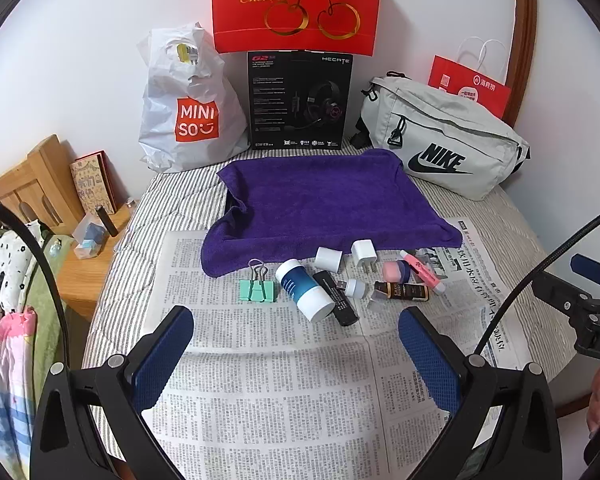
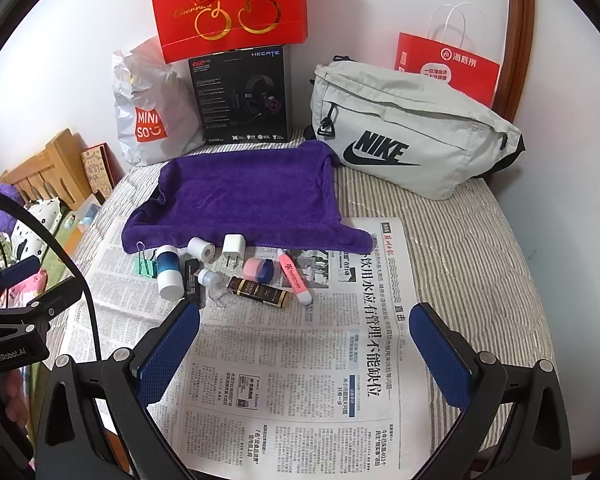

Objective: Organize rigid objects

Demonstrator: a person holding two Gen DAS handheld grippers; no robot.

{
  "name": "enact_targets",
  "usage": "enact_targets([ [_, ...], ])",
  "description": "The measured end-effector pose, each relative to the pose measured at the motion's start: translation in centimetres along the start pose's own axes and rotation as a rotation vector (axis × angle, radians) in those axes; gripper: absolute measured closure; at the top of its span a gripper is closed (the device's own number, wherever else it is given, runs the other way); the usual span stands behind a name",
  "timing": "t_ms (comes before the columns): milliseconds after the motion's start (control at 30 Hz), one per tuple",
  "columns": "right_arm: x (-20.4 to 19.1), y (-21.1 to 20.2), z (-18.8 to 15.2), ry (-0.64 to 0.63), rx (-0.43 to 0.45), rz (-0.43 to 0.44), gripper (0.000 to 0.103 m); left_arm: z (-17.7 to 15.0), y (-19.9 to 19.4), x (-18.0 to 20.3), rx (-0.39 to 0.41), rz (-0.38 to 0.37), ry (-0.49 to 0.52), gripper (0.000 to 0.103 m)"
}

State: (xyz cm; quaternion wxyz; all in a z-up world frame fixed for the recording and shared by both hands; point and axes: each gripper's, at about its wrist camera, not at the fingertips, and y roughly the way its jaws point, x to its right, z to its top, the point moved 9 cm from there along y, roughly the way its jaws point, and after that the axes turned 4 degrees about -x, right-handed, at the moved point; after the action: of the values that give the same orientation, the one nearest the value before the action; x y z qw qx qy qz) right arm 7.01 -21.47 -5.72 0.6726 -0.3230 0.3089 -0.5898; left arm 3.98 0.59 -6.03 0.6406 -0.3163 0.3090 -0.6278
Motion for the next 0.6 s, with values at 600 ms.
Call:
enact_targets([
  [600, 0.1, 0.04, -0.09, 0.004, -0.005, 0.001, 0.0, -0.33, 0.03, 0.1, -0.002, 0.002, 0.0, 0.0],
])
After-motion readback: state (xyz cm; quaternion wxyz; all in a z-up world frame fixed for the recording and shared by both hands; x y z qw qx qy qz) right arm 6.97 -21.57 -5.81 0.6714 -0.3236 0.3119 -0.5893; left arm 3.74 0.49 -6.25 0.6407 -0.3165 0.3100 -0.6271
